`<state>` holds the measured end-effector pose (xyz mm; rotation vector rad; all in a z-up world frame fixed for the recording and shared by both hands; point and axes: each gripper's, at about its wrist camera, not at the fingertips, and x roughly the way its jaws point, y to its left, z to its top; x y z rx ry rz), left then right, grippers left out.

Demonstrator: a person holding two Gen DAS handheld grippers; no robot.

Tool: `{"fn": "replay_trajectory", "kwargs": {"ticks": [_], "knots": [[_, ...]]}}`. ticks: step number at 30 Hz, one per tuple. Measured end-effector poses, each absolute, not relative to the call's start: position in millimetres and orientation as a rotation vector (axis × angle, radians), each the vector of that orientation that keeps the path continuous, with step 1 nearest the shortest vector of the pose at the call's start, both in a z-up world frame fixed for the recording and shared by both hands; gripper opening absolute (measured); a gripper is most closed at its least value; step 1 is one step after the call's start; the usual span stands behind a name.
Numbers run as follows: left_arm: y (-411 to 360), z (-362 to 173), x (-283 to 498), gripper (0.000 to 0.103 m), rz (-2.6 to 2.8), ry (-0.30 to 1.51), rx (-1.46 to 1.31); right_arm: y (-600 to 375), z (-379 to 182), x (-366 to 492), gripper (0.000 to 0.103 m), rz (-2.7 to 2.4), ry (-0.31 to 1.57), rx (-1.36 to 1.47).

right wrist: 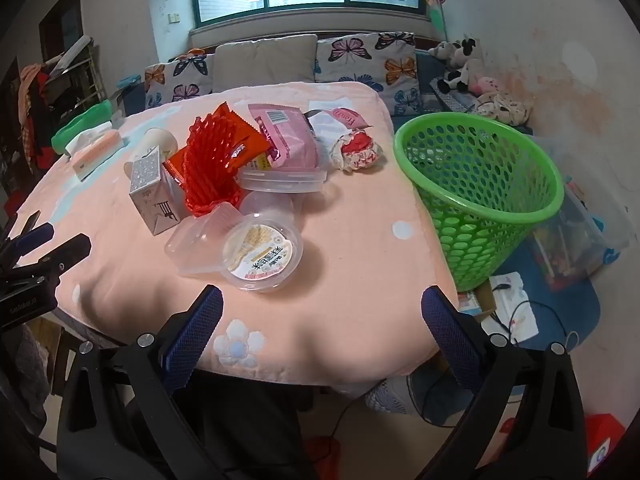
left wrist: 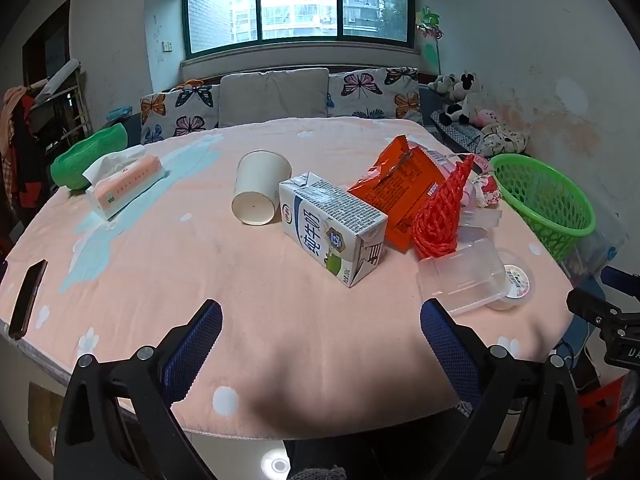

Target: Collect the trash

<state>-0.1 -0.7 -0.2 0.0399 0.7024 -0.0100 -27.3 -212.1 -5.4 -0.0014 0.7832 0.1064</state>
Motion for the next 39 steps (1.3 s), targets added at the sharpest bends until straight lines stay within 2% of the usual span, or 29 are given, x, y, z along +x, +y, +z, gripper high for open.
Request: {"fn": "replay_trajectory", "kwargs": {"ticks": [39], "knots": [[2.0, -7.1, 10.1, 0.096, -0.011, 0.729, 0.012, -206.1, -11.2, -18.0, 0.098, 0.126, 0.795, -0.005]]}}
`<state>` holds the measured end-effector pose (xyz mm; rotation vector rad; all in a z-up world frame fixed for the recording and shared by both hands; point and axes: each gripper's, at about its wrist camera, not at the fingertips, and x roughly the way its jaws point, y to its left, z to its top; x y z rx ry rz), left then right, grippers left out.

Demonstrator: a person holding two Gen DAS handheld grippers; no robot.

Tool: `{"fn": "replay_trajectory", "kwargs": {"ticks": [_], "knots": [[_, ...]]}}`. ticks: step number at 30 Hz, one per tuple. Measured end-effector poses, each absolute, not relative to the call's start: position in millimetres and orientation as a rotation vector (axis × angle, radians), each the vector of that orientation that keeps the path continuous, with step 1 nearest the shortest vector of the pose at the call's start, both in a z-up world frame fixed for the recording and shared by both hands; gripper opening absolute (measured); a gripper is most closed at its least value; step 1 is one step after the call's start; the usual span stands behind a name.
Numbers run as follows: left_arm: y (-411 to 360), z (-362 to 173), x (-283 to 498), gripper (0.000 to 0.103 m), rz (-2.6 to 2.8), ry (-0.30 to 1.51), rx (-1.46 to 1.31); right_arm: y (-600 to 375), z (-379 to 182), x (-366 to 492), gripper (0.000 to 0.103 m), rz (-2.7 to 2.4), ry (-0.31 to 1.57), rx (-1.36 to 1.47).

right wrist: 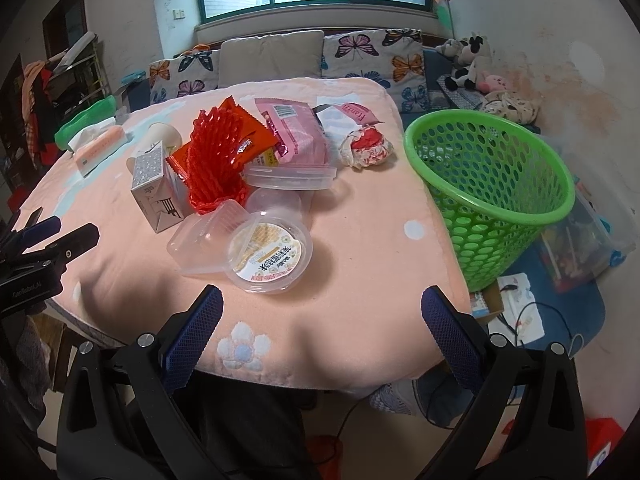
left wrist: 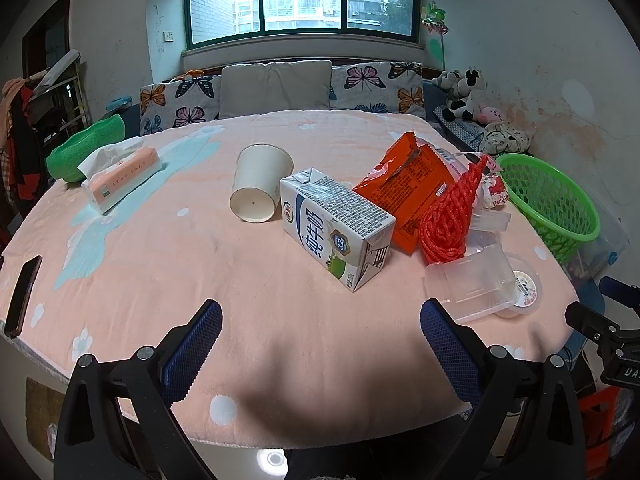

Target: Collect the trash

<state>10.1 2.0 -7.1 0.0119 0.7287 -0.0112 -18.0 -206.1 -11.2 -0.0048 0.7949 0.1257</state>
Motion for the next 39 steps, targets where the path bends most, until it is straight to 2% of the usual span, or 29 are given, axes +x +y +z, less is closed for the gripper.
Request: {"fn": "replay_trajectory", "kwargs": {"ticks": [39], "knots": [[19.7, 1.0, 36.5, 0.096, 0.017, 0.732, 0.008, -189.6, -2.6, 6.5, 0.096, 0.245, 0.771, -0.031]]}}
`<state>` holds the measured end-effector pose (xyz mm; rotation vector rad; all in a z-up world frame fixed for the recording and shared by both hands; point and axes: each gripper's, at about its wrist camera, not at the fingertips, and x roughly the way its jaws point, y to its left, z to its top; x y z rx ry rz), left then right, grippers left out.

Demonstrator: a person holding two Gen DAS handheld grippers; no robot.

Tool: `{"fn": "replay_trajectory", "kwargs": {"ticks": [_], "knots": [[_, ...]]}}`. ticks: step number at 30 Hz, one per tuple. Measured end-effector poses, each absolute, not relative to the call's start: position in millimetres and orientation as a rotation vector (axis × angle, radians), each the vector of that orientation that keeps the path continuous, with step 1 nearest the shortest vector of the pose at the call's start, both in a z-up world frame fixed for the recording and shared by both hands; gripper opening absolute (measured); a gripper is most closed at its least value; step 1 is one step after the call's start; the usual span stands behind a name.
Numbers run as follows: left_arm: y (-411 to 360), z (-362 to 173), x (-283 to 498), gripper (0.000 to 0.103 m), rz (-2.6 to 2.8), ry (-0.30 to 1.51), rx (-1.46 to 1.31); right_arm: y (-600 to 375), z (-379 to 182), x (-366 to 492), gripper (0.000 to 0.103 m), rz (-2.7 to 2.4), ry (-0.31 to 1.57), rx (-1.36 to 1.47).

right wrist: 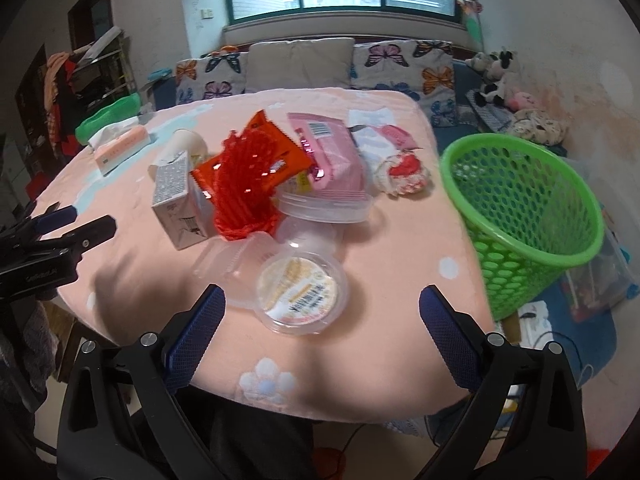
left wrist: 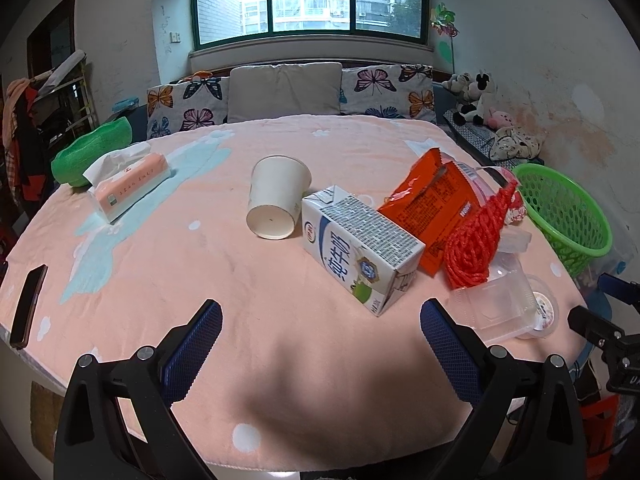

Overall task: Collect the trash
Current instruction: 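Grasp the clear plastic tub with the right tool while the left tool approaches the milk carton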

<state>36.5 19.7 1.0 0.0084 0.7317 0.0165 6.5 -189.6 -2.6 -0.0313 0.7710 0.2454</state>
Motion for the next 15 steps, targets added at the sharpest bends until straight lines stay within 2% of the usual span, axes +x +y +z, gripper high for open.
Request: {"fn": "replay_trajectory", "kwargs": {"ticks": [9, 15], "knots": [[26.3, -1.7, 38.5, 0.096, 0.015, 0.743, 0.006, -168.0, -7.0, 25.6, 0.093, 0.458, 0.795, -0.097], [30.9, -5.1, 45.6, 0.096, 0.012, 0.759, 0.0, -156.0, -16.6, 44.7, 0.085, 0.593, 0.84, -0.181]]}}
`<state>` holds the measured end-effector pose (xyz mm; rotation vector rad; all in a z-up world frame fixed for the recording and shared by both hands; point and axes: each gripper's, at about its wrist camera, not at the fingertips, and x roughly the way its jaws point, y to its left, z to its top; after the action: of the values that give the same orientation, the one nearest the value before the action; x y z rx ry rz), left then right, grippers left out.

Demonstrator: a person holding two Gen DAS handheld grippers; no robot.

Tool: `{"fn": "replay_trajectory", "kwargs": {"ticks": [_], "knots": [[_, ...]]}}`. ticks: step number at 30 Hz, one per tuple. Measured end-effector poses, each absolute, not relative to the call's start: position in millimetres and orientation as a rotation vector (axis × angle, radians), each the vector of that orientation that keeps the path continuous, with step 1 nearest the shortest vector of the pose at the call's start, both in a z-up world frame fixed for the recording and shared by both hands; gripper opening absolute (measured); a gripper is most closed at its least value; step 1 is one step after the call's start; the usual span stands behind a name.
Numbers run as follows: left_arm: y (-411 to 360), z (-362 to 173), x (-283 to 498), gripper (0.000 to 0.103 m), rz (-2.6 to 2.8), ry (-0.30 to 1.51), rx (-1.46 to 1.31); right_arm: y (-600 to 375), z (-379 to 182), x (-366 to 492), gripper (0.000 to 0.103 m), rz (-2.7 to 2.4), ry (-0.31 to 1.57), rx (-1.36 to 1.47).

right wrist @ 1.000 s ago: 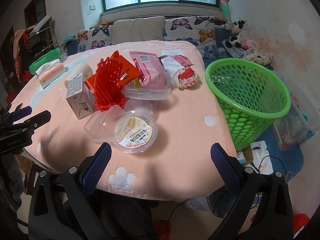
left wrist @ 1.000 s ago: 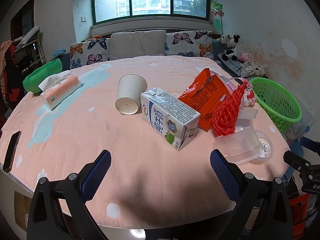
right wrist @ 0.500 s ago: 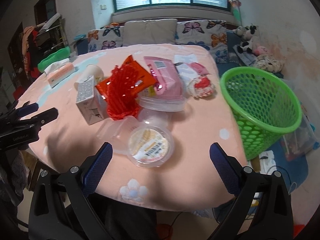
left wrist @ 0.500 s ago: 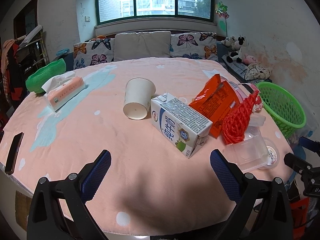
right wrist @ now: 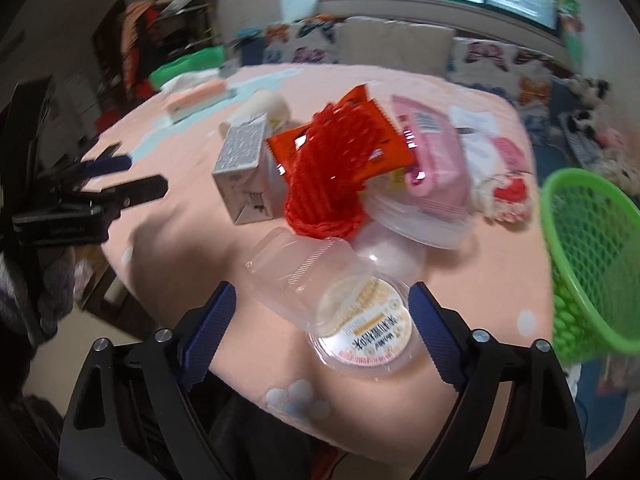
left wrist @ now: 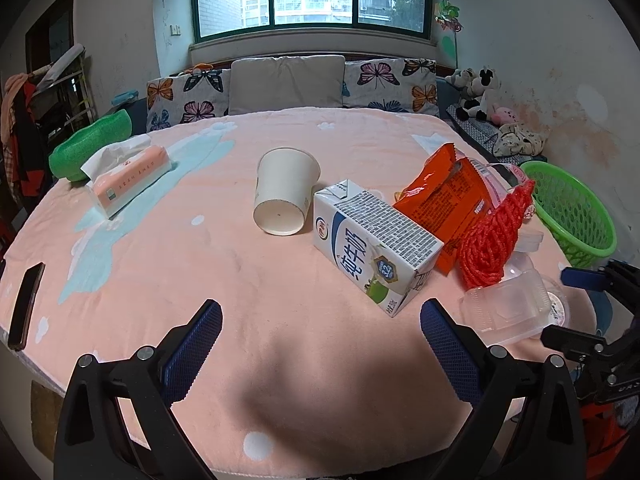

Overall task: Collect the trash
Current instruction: 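Grasp the clear plastic tub with the right tool while the left tool approaches the milk carton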

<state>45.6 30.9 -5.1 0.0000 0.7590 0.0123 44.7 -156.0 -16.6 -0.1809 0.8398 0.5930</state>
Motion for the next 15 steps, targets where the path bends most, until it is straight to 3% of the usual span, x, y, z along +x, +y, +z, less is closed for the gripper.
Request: {"fn": "replay_trajectory", "kwargs": {"ticks": [8, 15], "knots": [[38.6, -12.6, 57.2, 0.096, 0.011, 0.791, -0.03, -142.6, -23.6, 58.8, 0.077, 0.719, 0.854, -0.29], [44.0, -14.0, 62.9, 0.096, -0.003, 0.797, -0.045, -130.8, -25.1, 64.3, 0.077, 0.794, 0.847, -0.374]]}}
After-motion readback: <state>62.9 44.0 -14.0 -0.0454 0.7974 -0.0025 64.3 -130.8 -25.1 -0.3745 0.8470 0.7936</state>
